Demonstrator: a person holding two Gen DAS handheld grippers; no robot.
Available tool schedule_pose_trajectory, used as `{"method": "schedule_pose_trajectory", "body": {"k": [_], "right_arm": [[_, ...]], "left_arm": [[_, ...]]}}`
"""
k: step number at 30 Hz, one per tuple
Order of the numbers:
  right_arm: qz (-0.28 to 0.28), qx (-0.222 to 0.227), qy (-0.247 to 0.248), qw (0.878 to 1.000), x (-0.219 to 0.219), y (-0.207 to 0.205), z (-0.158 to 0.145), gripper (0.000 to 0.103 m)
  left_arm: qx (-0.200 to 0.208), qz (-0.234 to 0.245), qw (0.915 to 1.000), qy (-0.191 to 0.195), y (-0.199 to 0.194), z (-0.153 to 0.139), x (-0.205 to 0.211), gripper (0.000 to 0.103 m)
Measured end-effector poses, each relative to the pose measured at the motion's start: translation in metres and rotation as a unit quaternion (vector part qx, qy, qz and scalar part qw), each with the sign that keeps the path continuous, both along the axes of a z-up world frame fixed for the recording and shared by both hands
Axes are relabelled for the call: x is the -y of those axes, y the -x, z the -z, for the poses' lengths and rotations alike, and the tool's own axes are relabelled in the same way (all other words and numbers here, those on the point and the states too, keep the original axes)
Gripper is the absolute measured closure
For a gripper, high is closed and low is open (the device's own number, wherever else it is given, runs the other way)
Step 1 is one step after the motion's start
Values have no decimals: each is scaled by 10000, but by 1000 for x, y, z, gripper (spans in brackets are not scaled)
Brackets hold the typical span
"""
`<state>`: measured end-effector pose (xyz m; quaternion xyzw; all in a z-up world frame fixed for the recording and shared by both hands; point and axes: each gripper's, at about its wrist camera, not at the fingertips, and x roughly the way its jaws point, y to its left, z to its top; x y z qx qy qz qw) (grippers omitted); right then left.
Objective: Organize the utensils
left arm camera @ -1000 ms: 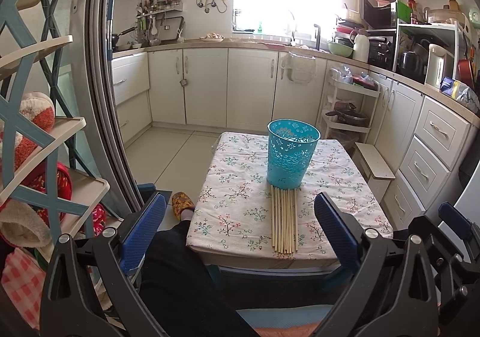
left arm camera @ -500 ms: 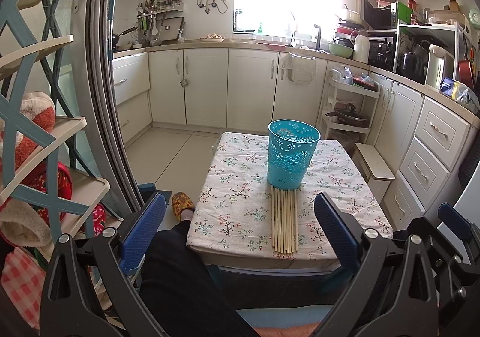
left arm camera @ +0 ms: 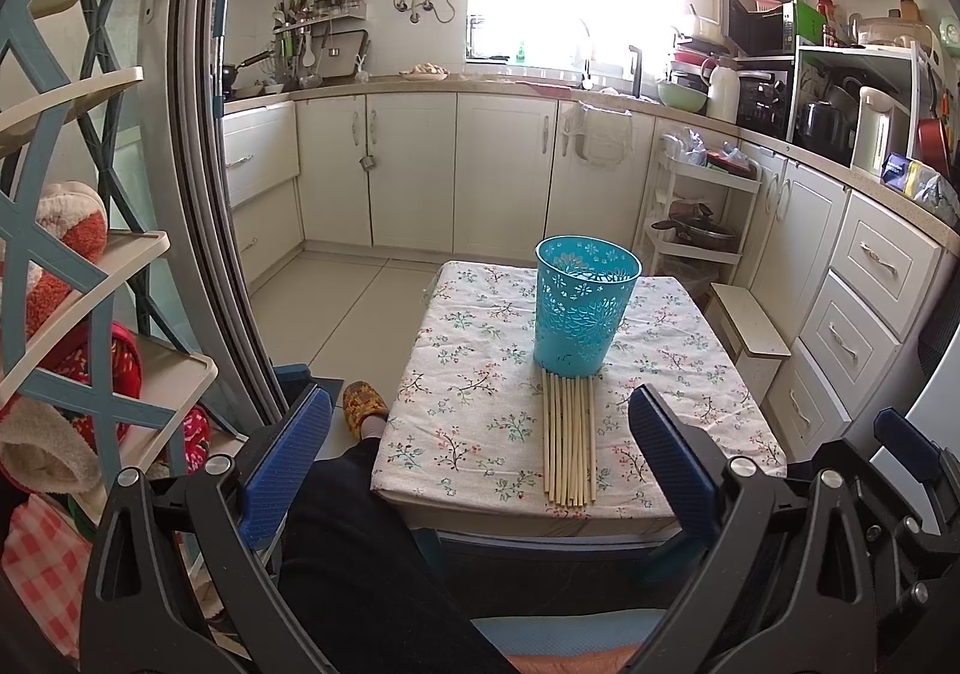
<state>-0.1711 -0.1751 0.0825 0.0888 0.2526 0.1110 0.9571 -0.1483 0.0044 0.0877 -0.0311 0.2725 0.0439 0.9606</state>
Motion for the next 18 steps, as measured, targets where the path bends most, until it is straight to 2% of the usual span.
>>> {"method": "schedule_pose_trajectory", "body": {"k": [3,8,11,16,18], "right_arm": [[-6,-148,-31,9999,5,-7,9,7],[-114,-31,-178,9998,8,-15,19,7],[-145,-584,-650,9961,16,-40,35,7],[-116,-1448,-972,9846,27,-95,71,7],[-90,-1526,-778,9852,30,-114,88,7]], "left_arm": [[-56,8,10000,-17,-4,3,2,7],[-229,-13,9997,0,-21,12,2,7],[-403,-23,9992,-2,-39,22,-1,7],[-738,66,9972,-12,-75,48,-1,7],[-903,129,9958,6,-93,61,-1,7]]}}
